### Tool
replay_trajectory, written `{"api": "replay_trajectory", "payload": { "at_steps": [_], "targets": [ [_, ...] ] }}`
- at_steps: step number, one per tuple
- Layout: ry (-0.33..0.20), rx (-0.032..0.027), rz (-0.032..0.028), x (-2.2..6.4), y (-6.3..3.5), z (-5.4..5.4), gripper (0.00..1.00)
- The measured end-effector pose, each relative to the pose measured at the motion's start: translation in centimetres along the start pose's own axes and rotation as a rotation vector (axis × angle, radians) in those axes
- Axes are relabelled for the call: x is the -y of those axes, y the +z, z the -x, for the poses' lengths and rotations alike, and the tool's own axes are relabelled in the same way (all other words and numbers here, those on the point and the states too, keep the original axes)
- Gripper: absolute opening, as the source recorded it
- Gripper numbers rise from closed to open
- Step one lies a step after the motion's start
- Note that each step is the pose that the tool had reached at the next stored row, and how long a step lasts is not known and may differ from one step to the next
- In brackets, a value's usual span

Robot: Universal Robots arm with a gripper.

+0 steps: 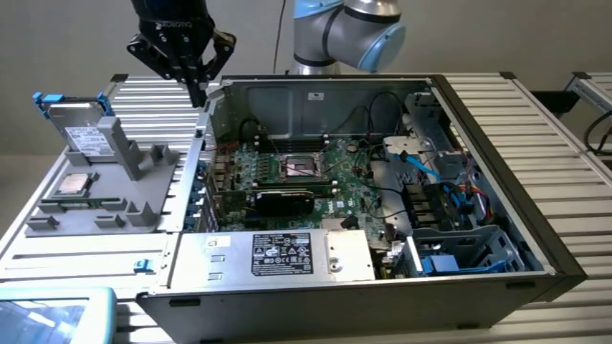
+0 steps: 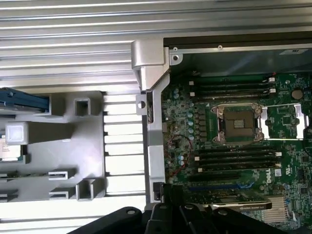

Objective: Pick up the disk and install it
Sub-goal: 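Reach for the disk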

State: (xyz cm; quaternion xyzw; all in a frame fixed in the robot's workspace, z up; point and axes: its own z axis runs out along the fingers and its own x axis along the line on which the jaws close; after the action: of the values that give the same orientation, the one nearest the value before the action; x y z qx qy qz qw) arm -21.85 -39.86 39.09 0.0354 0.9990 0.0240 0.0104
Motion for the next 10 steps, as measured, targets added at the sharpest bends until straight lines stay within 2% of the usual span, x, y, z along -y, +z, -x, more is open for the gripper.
{"api": "replay_trajectory", "payload": {
  "at_steps": [5, 10],
  "targets": [
    [0.0, 0.0, -0.0013, -0.09, 0.16, -2.3, 0.11],
    [0.0, 0.0004, -0.0056, -0.91, 0.34, -4.6, 0.11]
  ]
}}
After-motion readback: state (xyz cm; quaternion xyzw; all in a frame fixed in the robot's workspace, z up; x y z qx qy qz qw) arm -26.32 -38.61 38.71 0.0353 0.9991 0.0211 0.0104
